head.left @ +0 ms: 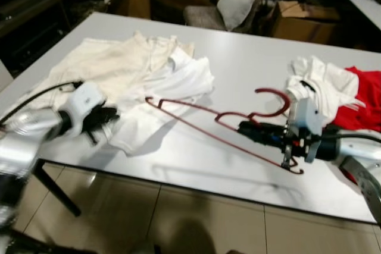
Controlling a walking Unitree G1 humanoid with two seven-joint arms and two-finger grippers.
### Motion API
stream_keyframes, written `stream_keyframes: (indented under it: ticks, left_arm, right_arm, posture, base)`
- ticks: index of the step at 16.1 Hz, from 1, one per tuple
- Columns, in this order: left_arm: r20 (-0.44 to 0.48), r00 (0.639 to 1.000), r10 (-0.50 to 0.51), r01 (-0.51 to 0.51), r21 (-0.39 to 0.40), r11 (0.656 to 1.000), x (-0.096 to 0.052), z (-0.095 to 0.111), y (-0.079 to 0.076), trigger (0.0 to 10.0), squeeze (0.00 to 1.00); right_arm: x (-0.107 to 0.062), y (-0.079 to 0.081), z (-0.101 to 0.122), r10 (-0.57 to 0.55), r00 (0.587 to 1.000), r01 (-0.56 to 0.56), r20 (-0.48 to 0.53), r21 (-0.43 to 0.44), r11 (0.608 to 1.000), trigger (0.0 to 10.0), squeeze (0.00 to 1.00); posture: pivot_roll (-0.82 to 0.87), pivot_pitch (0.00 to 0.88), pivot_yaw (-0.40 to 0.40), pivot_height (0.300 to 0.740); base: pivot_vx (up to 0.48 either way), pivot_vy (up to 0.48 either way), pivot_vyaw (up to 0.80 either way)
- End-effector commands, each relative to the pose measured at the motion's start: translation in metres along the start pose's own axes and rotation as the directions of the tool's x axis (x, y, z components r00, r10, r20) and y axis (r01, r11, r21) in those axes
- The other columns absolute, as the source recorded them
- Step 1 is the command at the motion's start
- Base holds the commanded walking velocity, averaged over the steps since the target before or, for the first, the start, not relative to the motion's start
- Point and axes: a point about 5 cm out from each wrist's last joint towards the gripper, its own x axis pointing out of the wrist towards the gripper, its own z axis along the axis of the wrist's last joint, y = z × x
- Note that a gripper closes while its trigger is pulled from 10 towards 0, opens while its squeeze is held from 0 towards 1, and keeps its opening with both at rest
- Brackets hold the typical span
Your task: Hang hanger
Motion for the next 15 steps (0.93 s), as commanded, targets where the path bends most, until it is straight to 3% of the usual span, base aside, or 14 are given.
stream_keyframes:
  ticks: [1, 3, 4, 5, 6, 7, 8, 9, 10, 11, 12, 13, 14, 15]
  left_arm:
    - [0.081, 0.996, -0.032, 0.032, 0.0, 0.999, -0.012, 0.018, 0.003, 10.0, 1.0]
    - [0.193, 0.977, -0.092, 0.103, -0.048, 0.994, -0.029, 0.033, -0.001, 10.0, 1.0]
    - [0.353, 0.931, -0.089, 0.135, -0.107, 0.985, -0.038, 0.051, -0.008, 10.0, 1.0]
    - [0.414, 0.908, -0.07, 0.133, -0.125, 0.983, -0.039, 0.058, -0.01, 10.0, 1.0]
    - [0.502, 0.864, 0.031, 0.063, -0.169, 0.984, -0.035, 0.07, -0.013, 10.0, 1.0]
    - [0.555, 0.82, 0.141, 0.008, -0.257, 0.966, -0.026, 0.079, -0.015, 10.0, 1.0]
    - [0.572, 0.784, 0.241, -0.045, -0.334, 0.942, -0.013, 0.084, -0.016, 10.0, 1.0]
    - [0.534, 0.791, 0.3, -0.104, -0.366, 0.925, 0.004, 0.084, -0.021, 10.0, 1.0]
    - [0.464, 0.818, 0.341, -0.161, -0.384, 0.909, 0.023, 0.081, -0.03, 10.0, 0.93]
    - [0.454, 0.816, 0.357, -0.18, -0.387, 0.904, 0.029, 0.081, -0.034, 10.0, 0.8]
    - [0.442, 0.805, 0.396, -0.218, -0.4, 0.89, 0.042, 0.08, -0.046, 10.0, 0.22]
    - [0.437, 0.8, 0.412, -0.221, -0.423, 0.879, 0.046, 0.078, -0.051, 10.0, 0.14]
    - [0.406, 0.806, 0.432, -0.259, -0.414, 0.872, 0.052, 0.072, -0.061, 10.0, 0.08]
    - [0.393, 0.81, 0.435, -0.278, -0.396, 0.875, 0.054, 0.069, -0.065, 10.0, 0.08]
  right_arm:
    - [-0.004, -0.003, 0.007, -0.071, 0.997, 0.071, 0.007, -0.016, 0.997, 10.0, 0.0]
    - [-0.006, -0.009, 0.004, -0.248, 0.967, 0.248, -0.056, -0.008, 0.969, 10.0, 0.0]
    - [-0.008, -0.01, 0.0, -0.352, 0.933, 0.357, -0.078, 0.052, 0.933, 10.0, 0.0]
    - [-0.008, -0.009, -0.001, -0.389, 0.918, 0.395, -0.075, 0.082, 0.915, 10.0, 0.0]
    - [-0.008, -0.007, -0.002, -0.449, 0.891, 0.455, -0.073, 0.127, 0.881, 10.0, 0.0]
    - [-0.004, -0.005, -0.002, -0.492, 0.868, 0.495, -0.064, 0.153, 0.855, 10.0, 0.0]
    - [0.0, -0.005, 0.002, -0.57, 0.821, 0.566, -0.025, 0.175, 0.806, 10.0, 0.0]
    - [0.003, -0.006, 0.008, -0.645, 0.764, 0.623, 0.027, 0.226, 0.749, 10.0, 0.0]
    - [0.008, -0.005, 0.013, -0.725, 0.687, 0.683, 0.047, 0.3, 0.666, 10.0, 0.0]
    - [0.011, -0.004, 0.012, -0.739, 0.672, 0.689, 0.042, 0.33, 0.645, 10.0, 0.0]
    - [0.02, 0.001, 0.011, -0.747, 0.664, 0.686, 0.038, 0.366, 0.629, 10.0, 0.0]
    - [0.024, 0.003, 0.01, -0.755, 0.655, 0.698, 0.028, 0.361, 0.619, 10.0, 0.0]
    - [0.025, 0.007, 0.003, -0.782, 0.623, 0.736, -0.008, 0.344, 0.583, 10.0, 0.0]
    - [0.024, 0.008, 0.0, -0.795, 0.607, 0.752, -0.022, 0.34, 0.565, 10.0, 0.0]
  posture:
    - [-0.08, 0.0, -0.016, 0.74]
    - [-0.09, 0.0, -0.013, 0.74]
    - [-0.09, 0.0, -0.014, 0.74]
    - [-0.09, 0.0, -0.014, 0.74]
    - [-0.08, 0.0, -0.016, 0.74]
    - [-0.09, 0.0, -0.016, 0.74]
    - [-0.09, 0.0, -0.014, 0.74]
    - [-0.09, 0.0, -0.01, 0.74]
    - [-0.09, 0.0, -0.01, 0.74]
    - [-0.1, 0.0, -0.009, 0.74]
    - [-0.11, 0.0, 0.0, 0.74]
    - [-0.11, 0.0, 0.0, 0.74]
    - [-0.12, 0.0, -0.001, 0.74]
    - [-0.12, 0.0, -0.004, 0.74]
  base:
    - [0.0, 0.0, 0.0]
    - [0.0, 0.0, 0.0]
    - [0.0, 0.0, 0.0]
    - [0.0, 0.0, 0.0]
    - [0.0, 0.0, 0.0]
    - [0.0, 0.0, 0.0]
    - [0.0, 0.0, 0.0]
    - [0.0, 0.0, 0.0]
    - [0.0, 0.0, 0.0]
    - [0.0, 0.0, 0.0]
    - [0.0, 0.0, 0.0]
    - [0.0, 0.0, 0.0]
    - [0.0, 0.0, -0.68]
    - [0.0, 0.0, -0.68]
